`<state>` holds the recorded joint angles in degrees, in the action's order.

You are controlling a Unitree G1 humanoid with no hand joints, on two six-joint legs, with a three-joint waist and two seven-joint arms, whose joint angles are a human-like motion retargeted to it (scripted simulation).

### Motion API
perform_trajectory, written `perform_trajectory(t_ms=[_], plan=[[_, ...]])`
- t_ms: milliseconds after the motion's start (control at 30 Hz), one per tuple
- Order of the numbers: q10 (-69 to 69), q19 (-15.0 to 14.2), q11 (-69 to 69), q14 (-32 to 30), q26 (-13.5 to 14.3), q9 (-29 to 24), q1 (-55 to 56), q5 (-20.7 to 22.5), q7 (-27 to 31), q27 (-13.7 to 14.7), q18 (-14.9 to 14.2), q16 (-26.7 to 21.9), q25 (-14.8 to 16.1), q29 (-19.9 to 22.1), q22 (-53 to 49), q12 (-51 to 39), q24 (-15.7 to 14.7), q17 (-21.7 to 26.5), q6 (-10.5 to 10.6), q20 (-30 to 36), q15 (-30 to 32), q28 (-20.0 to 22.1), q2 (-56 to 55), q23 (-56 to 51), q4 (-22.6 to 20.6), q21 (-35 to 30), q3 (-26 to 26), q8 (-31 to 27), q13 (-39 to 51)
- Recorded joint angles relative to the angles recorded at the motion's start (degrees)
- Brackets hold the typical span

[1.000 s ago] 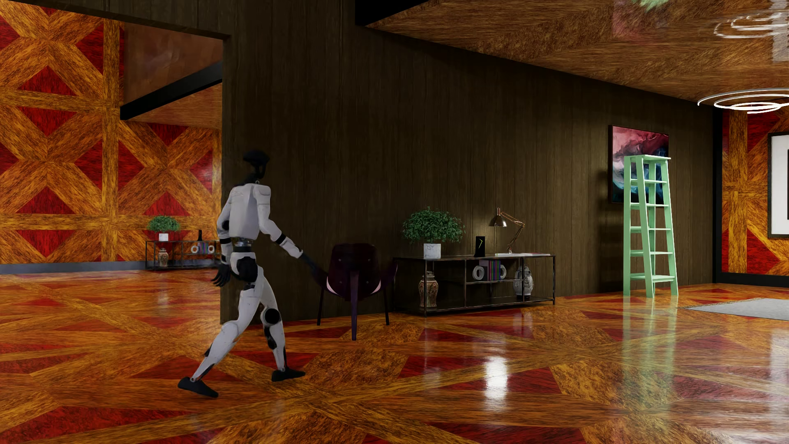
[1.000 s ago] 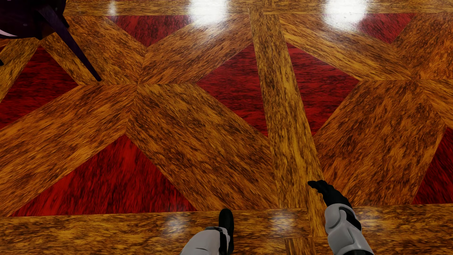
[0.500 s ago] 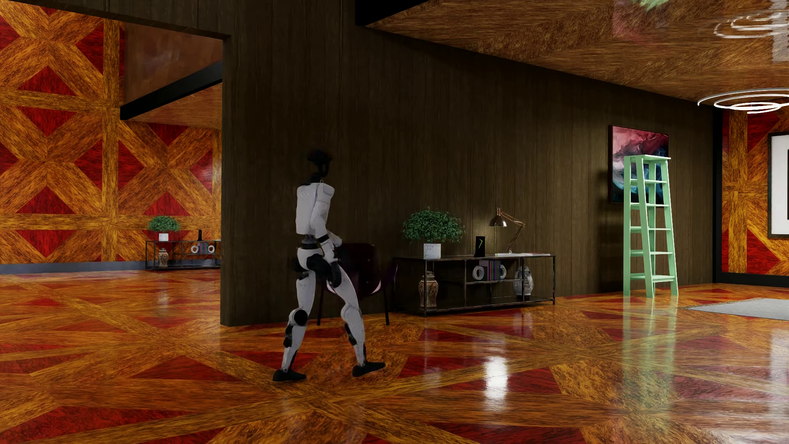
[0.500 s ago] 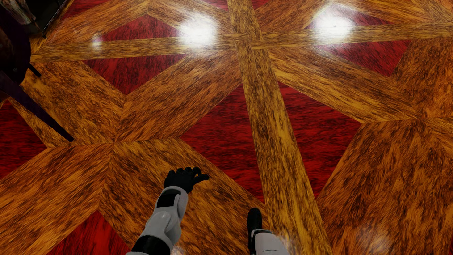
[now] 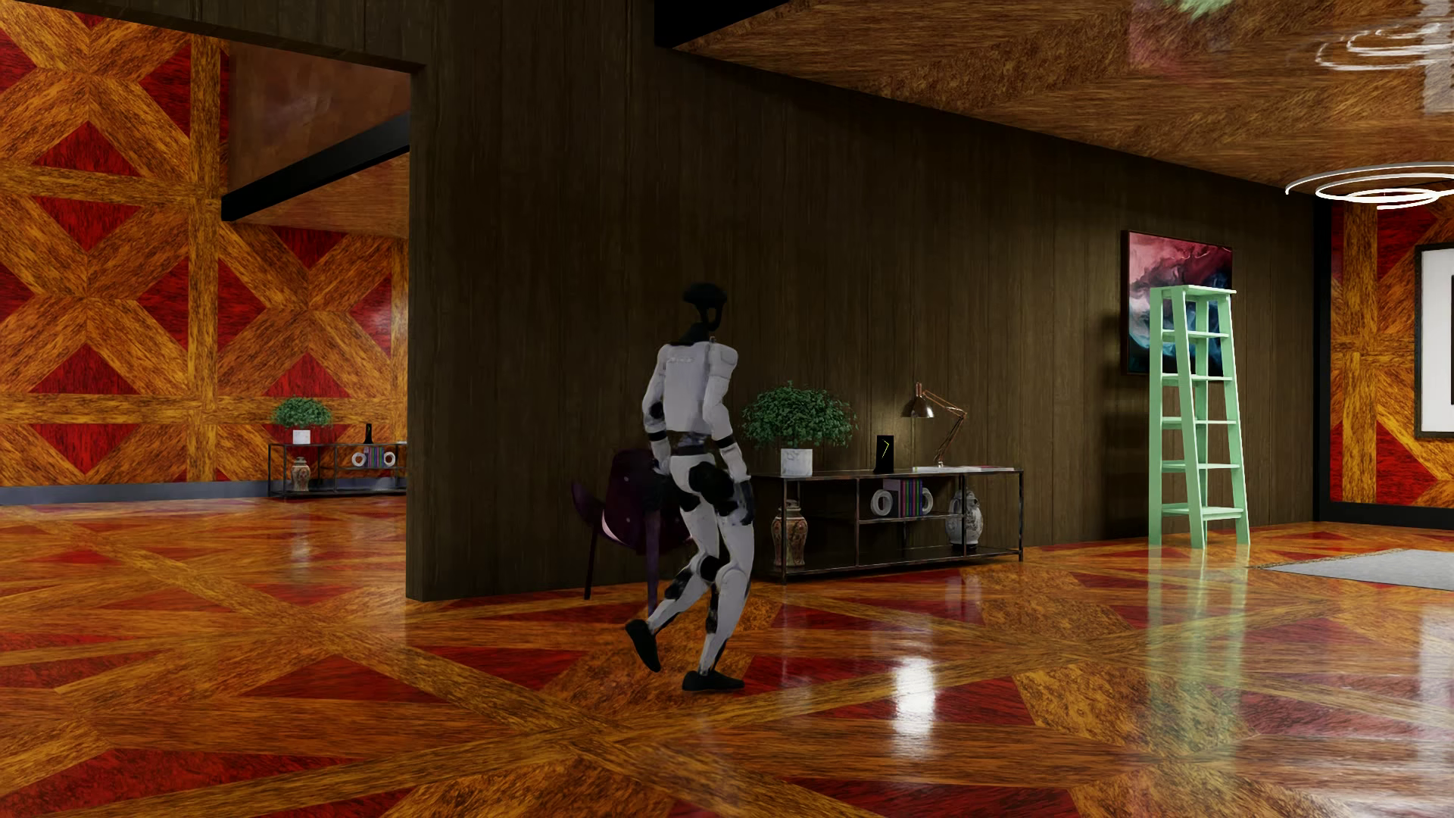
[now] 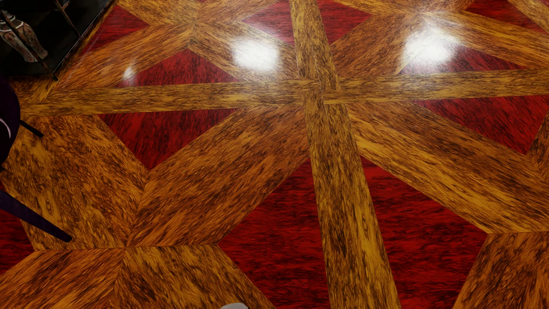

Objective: Approach the light green shelves

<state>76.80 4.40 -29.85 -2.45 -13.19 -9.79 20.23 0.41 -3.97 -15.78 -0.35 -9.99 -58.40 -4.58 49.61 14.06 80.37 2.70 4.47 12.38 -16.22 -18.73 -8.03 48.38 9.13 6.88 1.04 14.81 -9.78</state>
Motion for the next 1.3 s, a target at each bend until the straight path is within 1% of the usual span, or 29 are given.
perform_trajectory(t_ms=[67, 133, 167, 200, 233, 267, 300, 333, 367, 433, 467, 500, 567, 600, 633, 700, 767, 800, 867, 933, 967, 1000, 1067, 1100, 1133, 1167, 1200, 1267, 1300], plan=[[-11.11, -1.12, 3.21, 1.78, -1.55, 0.36, 7.53, 0.73, -0.13, 3.73, 1.15, 3.71, 1.31, 1.63, -5.6, 4.78, -5.99, 1.26, 0.02, -9.99, -3.01, 4.05, 6.24, -2.08, 0.22, -1.71, 2.31, -0.4, 5.44], [-33.09, -2.35, 6.28, 0.59, -2.78, 0.53, 10.38, 1.39, -1.84, 5.77, 2.88, 7.9, 5.19, 3.25, -8.65, 6.85, -13.74, 2.86, -0.13, -18.36, -6.01, 8.87, 12.4, -5.48, -1.01, -2.37, 3.88, 0.4, 10.21], [-48.9, -2.94, 8.94, -2.32, -3.38, 0.64, 9.38, 1.8, -2.54, 5.99, 0.74, 9.38, 6.91, 4.28, -9.04, 6.7, -15.57, 3.7, -0.26, -20.52, -6.7, 10.5, 15.77, -7.03, -3.15, -2.7, 4.28, 1.21, 12.33], [-63.09, -3.44, 11.59, -2.74, -4.4, 0.74, 8.5, 2.54, -2.2, 6.05, -0.58, 9.84, 7.93, 5.49, -8.85, 6.02, -15.02, 4.5, -0.45, -21.03, -7.26, 10.48, 19.23, -8.31, -6.06, -3.17, 4.51, 2.21, 14.16], [-70.96, -3.94, 13.4, 0.4, -4.31, 0.75, 8.72, 3.11, -0.26, 5.88, -4.1, 9.4, 8.97, 6.82, -7.88, 4.82, -12.46, 4.98, -0.7, -20.07, -7.87, 9.11, 22.64, -9.23, -9.26, -3.09, 4.74, 3.22, 15.49], [-70.86, -4.71, 13.88, 1.97, -3.74, 0.7, 9.81, 3.32, -1.47, 5.12, -1.73, 8.77, 9.95, 7.43, -6.26, 2.92, -9.41, 5.33, -0.92, -19.05, -8.26, 7.43, 25.4, -9.45, -10.98, -2.8, 4.76, 4.35, 16.52], [-66.34, -5.72, 13.11, -0.46, -3.23, 0.68, 10.49, 3.15, -5.28, 4.2, 2.26, 7.86, 10.89, 7.12, -4.21, 0.77, -5.51, 5.52, -1.31, -17.82, -8.17, 5.11, 27.66, -9.17, -11.28, -2.77, 4.79, 5.43, 17.2], [-60.49, -5.77, 10.83, -3.57, -2.75, 0.53, 11.18, 2.47, -7.45, 2.99, 7.48, 7.21, 10.49, 5.81, -2.89, -1.02, -1.41, 5.68, -2.08, -16.98, -6.33, 3.3, 29.75, -8.27, -10.9, -4.22, 5.23, 5.32, 17.88], [-54.65, -4.65, 5.99, -7.33, -2.58, 0.24, 10.65, 1.13, -9.9, 2.19, 10.12, 7.24, 8.84, 4.77, -3.22, -1.84, 0.88, 5.48, -3.12, -18.04, -2.51, 2.81, 30.46, -7.05, -9.2, -7.01, 5.7, 3.74, 18.57], [-44.16, -4.74, -12.85, -1.03, -3.92, -0.34, 9.37, -5.21, -13.67, 0.86, 11.52, 9.05, 4.62, 1.6, -4.76, -2.89, 1.01, 5.27, -5.67, -22.37, 10.18, 6.07, 26.12, -5.27, -7.78, -12.58, 6.04, 1.42, 18.74], [-42.52, -6.42, -24.99, 2.49, -5.22, -0.56, 6.99, -9.23, -14.58, 0.55, 11.33, 10.49, 4.17, 0.34, -4.59, -4.48, -0.66, 4.98, -6.91, -24.31, 16.94, 8.77, 21.34, -6.28, -8.81, -13.17, 5.68, 0.13, 17.31], [-42.83, -5.05, -35.53, 4.94, -6.1, -0.78, 3.95, -12.6, -14.95, 0.78, 11.1, 11.21, 4.83, 0.56, -3.34, -6.89, -1.09, 4.61, -8.01, -24.29, 19.65, 10.4, 15.35, -8.35, -10.41, -12.49, 4.88, -1.85, 15.0], [-47.07, -3.1, -48.62, 7.44, -5.18, -1.07, -3.41, -14.27, -14.06, 2.34, 10.34, 10.66, 9.11, 3.68, -1.32, -12.79, 2.59, 2.98, -9.36, -19.11, 13.9, 11.2, 1.89, -13.06, -13.47, -8.75, 2.67, -7.38, 8.7], [-50.21, -1.86, -51.01, 7.95, -2.13, -1.06, -7.2, -14.41, -13.06, 3.22, 10.04, 10.07, 11.56, 5.4, -1.34, -15.5, 4.28, 2.43, -9.55, -16.05, 14.51, 13.06, -4.65, -14.88, -14.99, -6.59, 1.5, -9.67, 5.29], [-53.17, -2.58, -50.51, 8.48, 1.08, -0.88, -10.82, -14.06, -11.68, 3.04, 9.82, 9.86, 13.31, 6.23, -2.06, -18.52, 4.44, 1.85, -9.56, -13.92, 15.26, 14.02, -10.35, -15.6, -16.32, -4.89, 0.32, -11.44, 2.43], [-57.27, -1.42, -41.12, 10.49, 6.34, -0.44, -17.1, -13.35, -8.47, 1.8, 9.41, 9.37, 15.35, 6.13, -5.96, -24.03, 1.36, 1.3, -9.44, -11.16, 14.82, 15.54, -18.56, -15.43, -18.33, -1.85, -2.01, -12.47, -2.44], [-60.55, -1.3, -20.1, 13.46, 7.79, -0.05, -23.16, -13.95, -5.52, -0.12, 9.06, 7.51, 15.2, 5.64, -10.64, -29.02, -0.64, 1.15, -9.66, -7.23, 15.87, 17.34, -21.04, -12.68, -20.17, -0.28, -3.62, -8.92, -5.91], [-61.62, -1.49, -5.93, 15.25, 8.37, -0.04, -26.22, -11.82, -4.75, -1.22, 8.9, 6.05, 14.18, 5.27, -12.97, -30.98, -1.7, 1.22, -9.82, -5.49, 17.28, 17.36, -20.19, -10.31, -20.95, -0.37, -4.0, -8.57, -6.97], [-62.83, -8.08, 18.15, 19.28, 8.11, -0.25, -31.46, -5.31, -5.04, -3.03, 8.6, 2.37, 11.1, 1.89, -17.07, -33.11, -3.18, 1.75, -9.97, -3.38, 17.09, 16.06, -18.88, -5.19, -22.3, -1.91, -3.97, -12.55, -7.74], [-63.23, -7.91, 21.36, 22.41, 6.73, -0.65, -36.67, -1.99, -7.5, -2.81, 7.86, -1.15, 7.77, -0.46, -19.42, -32.17, -4.72, 2.02, -10.16, -3.39, 15.7, 14.65, -20.25, -2.32, -23.31, -3.27, -3.2, -5.81, -8.3], [-62.62, -4.76, 17.58, 22.86, 5.49, -0.75, -38.63, -1.51, -8.24, -2.78, 7.35, -2.26, 7.32, -0.16, -19.2, -31.18, -5.02, 1.41, -9.97, -3.4, 15.21, 14.85, -20.82, -2.41, -23.36, -2.47, -3.37, -1.64, -8.97], [-61.23, -4.4, 11.66, 22.36, 3.87, -0.76, -40.2, -1.6, -7.91, -2.63, 6.79, -1.95, 8.38, 1.75, -17.63, -30.21, -5.89, 0.17, -9.56, -3.72, 13.74, 15.48, -21.6, -3.99, -23.16, -0.02, -4.02, -0.68, -10.36], [-55.97, 6.72, 4.67, 15.75, -0.58, -0.32, -42.56, -2.45, -6.07, -2.77, 6.44, 0.87, 12.45, 6.45, -10.88, -27.85, -8.73, -4.31, -8.19, -4.63, 18.61, 16.78, -20.86, -8.55, -21.38, 5.73, -5.86, 0.35, -14.88], [-50.16, 7.84, -0.01, 11.22, -3.3, -0.2, -41.7, -3.29, -5.28, -2.65, 5.38, 2.65, 14.31, 6.63, -6.7, -26.0, -10.89, -6.22, -7.2, -6.26, 17.95, 16.76, -20.87, -9.87, -19.85, 7.23, -6.55, 1.43, -16.57], [-40.9, 7.6, -5.31, 5.33, -6.83, -0.22, -38.93, -3.8, -5.37, -3.07, 2.47, 4.04, 14.69, 5.5, -2.73, -23.57, -12.09, -7.12, -6.14, -7.74, 13.66, 15.81, -21.05, -9.63, -17.93, 7.34, -6.93, 2.27, -17.19], [-29.02, 7.1, -8.14, 0.39, -9.35, -0.26, -34.21, -3.72, -5.59, -3.99, -3.8, 4.74, 13.77, 4.73, 1.05, -20.87, -11.04, -7.42, -5.14, -7.17, 9.95, 13.3, -19.99, -8.49, -15.18, 6.74, -7.04, 3.13, -16.69], [-17.75, 6.21, -9.2, -5.57, -10.1, -0.3, -28.6, -3.35, -5.11, -5.09, -6.26, 5.23, 12.29, 4.5, 3.45, -18.13, -9.3, -7.38, -4.18, -5.89, 6.96, 10.71, -18.0, -6.71, -12.44, 5.88, -6.76, 3.83, -15.14], [-2.2, 4.54, -6.86, -1.62, -9.21, -0.24, -15.95, -1.66, -2.3, -5.44, -3.73, 4.87, 9.9, 7.95, 3.95, -11.21, -3.7, -7.42, -2.58, -2.75, 3.53, 9.55, -11.87, -4.57, -8.56, 4.95, -5.2, 4.64, -11.06], [1.58, 3.77, -4.7, -0.16, -9.1, -0.16, -10.01, -0.63, -1.27, -4.57, -2.29, 5.47, 10.37, 11.93, 1.66, -6.79, -3.91, -7.64, -1.99, -4.58, 2.43, 11.04, -8.37, -4.89, -6.42, 5.45, -4.02, 4.32, -8.93]])
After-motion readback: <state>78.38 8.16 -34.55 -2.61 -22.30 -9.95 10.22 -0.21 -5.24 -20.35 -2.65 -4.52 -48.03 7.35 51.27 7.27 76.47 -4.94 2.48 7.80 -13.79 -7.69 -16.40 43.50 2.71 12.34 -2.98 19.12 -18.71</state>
